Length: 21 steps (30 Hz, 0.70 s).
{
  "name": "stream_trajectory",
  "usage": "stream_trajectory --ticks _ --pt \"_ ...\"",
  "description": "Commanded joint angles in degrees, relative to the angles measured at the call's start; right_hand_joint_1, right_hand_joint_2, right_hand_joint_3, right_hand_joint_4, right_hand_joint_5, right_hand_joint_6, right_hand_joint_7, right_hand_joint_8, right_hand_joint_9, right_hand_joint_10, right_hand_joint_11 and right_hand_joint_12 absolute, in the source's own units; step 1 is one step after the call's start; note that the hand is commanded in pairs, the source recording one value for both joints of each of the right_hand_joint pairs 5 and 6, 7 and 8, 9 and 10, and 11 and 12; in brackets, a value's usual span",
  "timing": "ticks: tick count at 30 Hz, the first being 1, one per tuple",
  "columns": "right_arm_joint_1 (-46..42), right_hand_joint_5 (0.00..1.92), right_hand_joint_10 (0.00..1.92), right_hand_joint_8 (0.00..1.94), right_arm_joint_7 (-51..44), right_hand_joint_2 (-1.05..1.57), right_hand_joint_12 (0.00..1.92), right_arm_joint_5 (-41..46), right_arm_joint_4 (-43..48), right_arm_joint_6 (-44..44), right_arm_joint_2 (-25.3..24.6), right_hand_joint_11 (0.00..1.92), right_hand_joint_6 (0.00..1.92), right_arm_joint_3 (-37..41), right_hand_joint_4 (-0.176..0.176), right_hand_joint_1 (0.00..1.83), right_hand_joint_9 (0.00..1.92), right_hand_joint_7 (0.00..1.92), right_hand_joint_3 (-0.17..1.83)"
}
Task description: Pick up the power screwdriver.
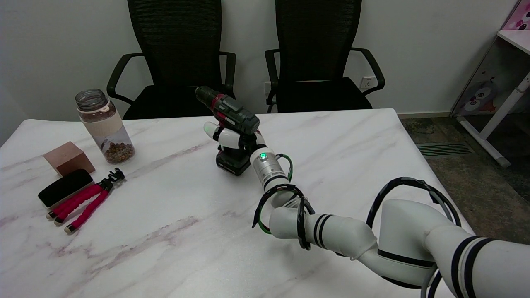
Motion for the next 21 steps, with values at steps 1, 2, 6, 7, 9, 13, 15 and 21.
stream_trajectory --ticks 1,2,6,7,9,13,15,21 --pt "0.0 1.64 1.46 1.64 0.1 0.68 1.57 0.0 -0.8 0.1 0.1 1.57 1.64 0.1 0.004 0.89 1.46 1.64 0.69" --pt "0.0 1.68 1.47 1.68 0.1 0.68 1.57 0.0 -0.8 0.1 0.1 1.57 1.68 0.1 0.009 0.88 1.47 1.68 0.69" --pt "0.1 1.85 1.61 1.85 0.1 0.68 1.61 -0.3 -1.5 0.8 0.3 1.61 1.85 0.1 0.176 0.85 1.61 1.85 0.71" --pt "0.1 1.86 1.63 1.86 0.1 0.68 1.63 -0.3 -1.9 1.0 0.4 1.63 1.86 0.0 0.176 0.85 1.63 1.86 0.71" --pt "0.2 1.88 1.67 1.88 -0.3 0.67 1.67 -0.4 -3.2 2.0 0.8 1.67 1.88 0.1 0.176 0.84 1.67 1.88 0.66" --pt "0.9 1.90 1.76 1.90 -0.5 0.69 1.74 -0.8 -5.9 3.0 2.3 1.74 1.90 -0.2 0.176 0.82 1.76 1.90 0.60" --pt "1.5 1.88 1.79 1.88 -0.6 0.72 1.78 -2.5 -7.1 2.8 3.3 1.78 1.88 -0.1 0.176 0.82 1.79 1.88 0.56" --pt "2.6 1.70 1.85 1.70 -0.6 0.75 1.86 -3.9 -9.3 2.7 4.1 1.86 1.70 0.0 0.176 0.83 1.85 1.70 0.53"
